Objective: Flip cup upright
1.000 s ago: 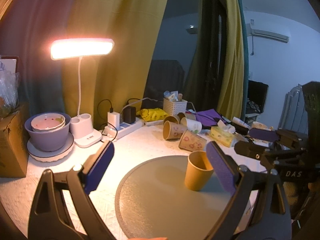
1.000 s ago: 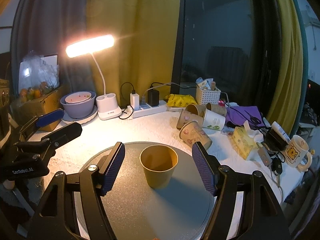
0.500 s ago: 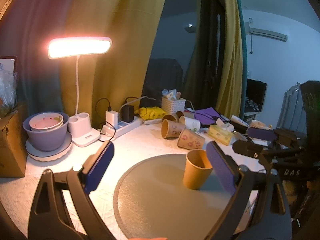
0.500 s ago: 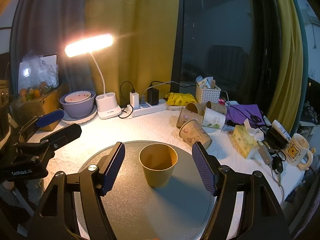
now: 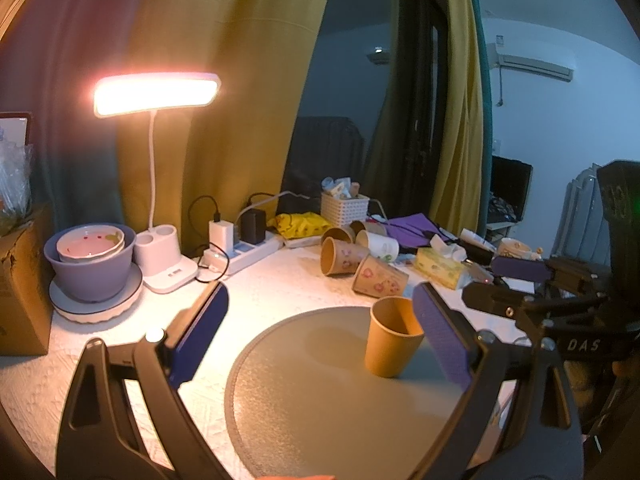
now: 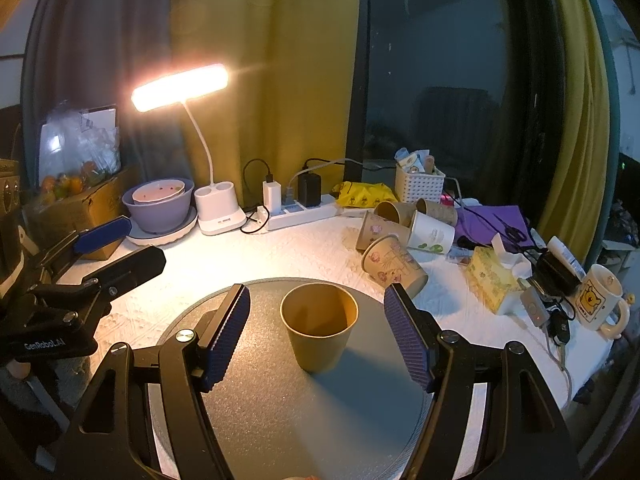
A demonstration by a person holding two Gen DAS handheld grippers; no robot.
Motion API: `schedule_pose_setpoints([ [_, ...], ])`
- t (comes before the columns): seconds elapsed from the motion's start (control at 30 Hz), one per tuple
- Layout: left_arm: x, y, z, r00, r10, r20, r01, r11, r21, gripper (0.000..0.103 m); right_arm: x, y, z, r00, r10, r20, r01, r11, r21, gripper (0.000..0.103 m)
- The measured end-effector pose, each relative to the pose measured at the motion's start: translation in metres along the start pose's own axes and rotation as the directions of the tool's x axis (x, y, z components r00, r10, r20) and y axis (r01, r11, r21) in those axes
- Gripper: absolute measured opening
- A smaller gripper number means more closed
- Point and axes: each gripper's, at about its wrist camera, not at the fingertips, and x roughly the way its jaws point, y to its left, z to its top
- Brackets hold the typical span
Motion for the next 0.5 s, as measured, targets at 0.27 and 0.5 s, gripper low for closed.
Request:
schedule_pose_setpoints([
  [0.27,0.0006,0.0002,-0.0001,1.000,-0.002,-0.002,0.002,1.000,0.000,0.094,0.0012,-0.0016,0.0000,1.000,0.000,-0.004,0.000,1.000,0.003,0.073],
  [0.5,0.0013,0.0003,-0.0009,1.000,-0.005,-0.005,0.005,1.000,0.000,0.094,0.0011,-0.0050,-0.0001,1.000,-0.002,-0.006,0.002,1.000,0.004,0.073],
])
